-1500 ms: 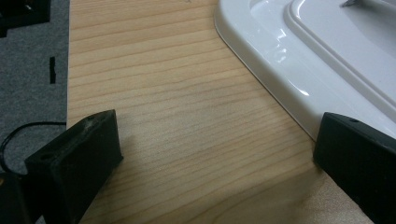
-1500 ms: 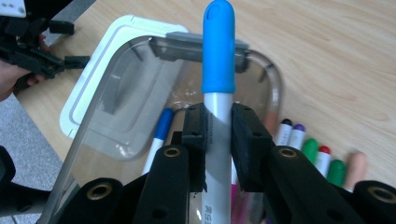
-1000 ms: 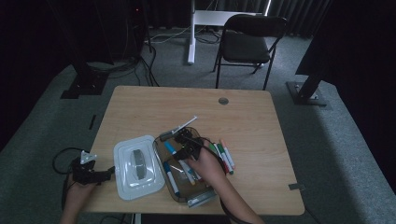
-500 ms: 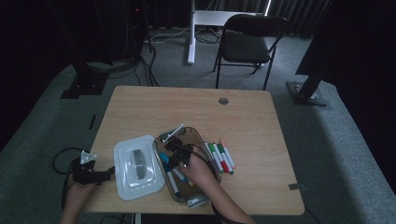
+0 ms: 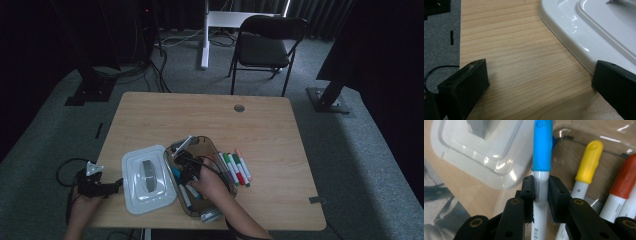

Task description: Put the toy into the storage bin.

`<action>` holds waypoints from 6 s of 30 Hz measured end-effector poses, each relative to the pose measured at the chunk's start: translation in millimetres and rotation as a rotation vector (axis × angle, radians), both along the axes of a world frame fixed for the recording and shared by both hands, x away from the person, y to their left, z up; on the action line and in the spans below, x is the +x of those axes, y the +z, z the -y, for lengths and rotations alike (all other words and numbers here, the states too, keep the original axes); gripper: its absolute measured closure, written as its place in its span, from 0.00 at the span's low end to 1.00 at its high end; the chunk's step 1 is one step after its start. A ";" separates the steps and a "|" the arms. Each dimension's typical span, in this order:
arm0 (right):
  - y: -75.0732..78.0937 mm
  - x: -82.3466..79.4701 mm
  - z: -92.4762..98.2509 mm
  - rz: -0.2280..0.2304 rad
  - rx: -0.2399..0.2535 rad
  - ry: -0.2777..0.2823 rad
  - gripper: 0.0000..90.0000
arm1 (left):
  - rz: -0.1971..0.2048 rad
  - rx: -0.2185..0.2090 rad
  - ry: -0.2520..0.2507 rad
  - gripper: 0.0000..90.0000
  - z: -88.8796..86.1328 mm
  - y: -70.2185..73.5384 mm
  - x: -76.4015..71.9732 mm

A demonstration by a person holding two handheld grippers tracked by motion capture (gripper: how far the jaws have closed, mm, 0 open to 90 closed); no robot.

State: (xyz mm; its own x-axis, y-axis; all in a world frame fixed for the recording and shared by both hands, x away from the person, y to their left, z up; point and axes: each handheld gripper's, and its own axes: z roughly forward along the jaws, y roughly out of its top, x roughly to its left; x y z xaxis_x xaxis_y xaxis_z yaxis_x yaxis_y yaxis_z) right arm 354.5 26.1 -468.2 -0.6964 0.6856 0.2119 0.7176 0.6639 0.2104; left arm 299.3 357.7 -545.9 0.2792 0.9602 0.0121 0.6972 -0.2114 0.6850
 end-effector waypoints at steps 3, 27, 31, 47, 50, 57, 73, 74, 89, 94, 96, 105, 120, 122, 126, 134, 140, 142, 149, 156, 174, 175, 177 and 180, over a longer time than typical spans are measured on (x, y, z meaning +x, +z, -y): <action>-2.1 -0.1 -0.9 -0.010 -0.010 0.007 0.80 | 0.000 0.000 0.000 0.01 0.0 0.0 0.0; 88.9 0.0 102.4 0.246 0.233 -0.116 0.71 | 0.001 0.000 0.001 0.01 0.0 0.0 0.1; 92.9 7.8 132.8 0.287 0.215 -0.175 0.71 | 0.001 0.000 0.001 0.01 0.0 0.0 0.1; 3.1 45.1 208.5 0.226 0.072 -0.345 0.75 | 0.000 0.000 0.001 0.01 0.1 0.1 -0.1; -12.1 49.9 210.2 0.206 0.054 -0.356 0.76 | 0.000 0.000 0.001 0.01 0.1 0.1 -0.1; -31.2 55.7 207.7 0.169 0.024 -0.355 0.76 | 0.000 0.001 0.001 0.01 0.1 0.1 -0.1; -40.7 60.0 207.5 0.145 0.000 -0.393 0.84 | 0.000 0.001 0.005 0.01 0.3 0.1 -0.4; -40.5 60.2 208.2 0.140 0.003 -0.397 0.85 | 0.000 0.001 0.005 0.01 0.3 0.1 -0.4; 4.7 49.1 220.0 0.174 0.060 -0.464 0.85 | 0.000 0.001 0.006 0.01 0.3 0.1 -0.4; 29.0 40.6 214.0 0.209 0.094 -0.447 0.85 | 0.000 0.000 0.005 0.01 0.4 0.1 -0.4; 39.5 37.0 210.0 0.222 0.105 -0.432 0.85 | 0.000 0.000 0.005 0.01 0.4 0.1 -0.4; 84.6 21.0 187.9 0.288 0.184 -0.364 0.85 | 0.000 0.002 0.004 0.01 0.2 0.1 -0.3; 126.4 0.7 120.7 0.309 0.297 -0.203 0.85 | -0.001 0.002 0.005 0.01 0.2 0.2 -0.3; 123.9 -0.8 111.4 0.298 0.298 -0.182 0.85 | -0.001 0.002 0.005 0.01 0.2 0.2 -0.3; 115.1 -3.1 91.1 0.272 0.291 -0.146 0.85 | -0.001 0.001 0.005 0.01 0.2 0.2 -0.3; 86.5 -3.5 58.3 0.195 0.258 -0.096 0.85 | -0.001 0.002 0.005 0.01 0.2 0.2 -0.3; 63.4 -4.2 42.5 0.140 0.235 -0.077 0.85 | -0.001 0.001 0.005 0.01 0.3 0.2 -0.3; 55.0 -3.3 37.5 0.124 0.222 -0.077 0.85 | 0.001 0.001 0.005 0.01 0.3 0.1 -0.3; 31.2 0.9 23.6 0.074 0.176 -0.074 0.85 | 0.000 0.001 0.004 0.01 0.2 0.1 -0.2; 16.4 4.8 13.6 0.047 0.132 -0.083 0.85 | 0.001 -0.001 0.006 0.01 0.4 0.0 -0.3; -0.4 6.4 -2.3 -0.018 -0.001 -0.026 0.83 | -0.001 0.001 0.003 0.01 0.2 0.1 -0.3; -0.4 6.4 -2.3 -0.018 -0.001 -0.026 0.83 | -0.001 0.001 0.003 0.01 0.2 0.1 -0.3; -0.8 7.1 -1.7 -0.024 -0.004 -0.027 0.82 | -0.001 0.001 0.003 0.01 0.2 0.1 -0.3; -1.7 7.0 -0.3 -0.030 -0.006 -0.024 0.81 | 0.000 0.000 0.004 0.01 0.3 0.1 -0.3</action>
State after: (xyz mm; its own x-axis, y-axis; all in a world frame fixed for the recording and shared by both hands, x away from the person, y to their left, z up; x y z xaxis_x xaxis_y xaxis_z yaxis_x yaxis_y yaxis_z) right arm 361.5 26.5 -469.9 -0.6729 0.7036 0.2284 0.7395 0.6473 0.1848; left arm 299.0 357.4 -545.8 0.2756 0.9612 0.0123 0.6983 -0.2090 0.6846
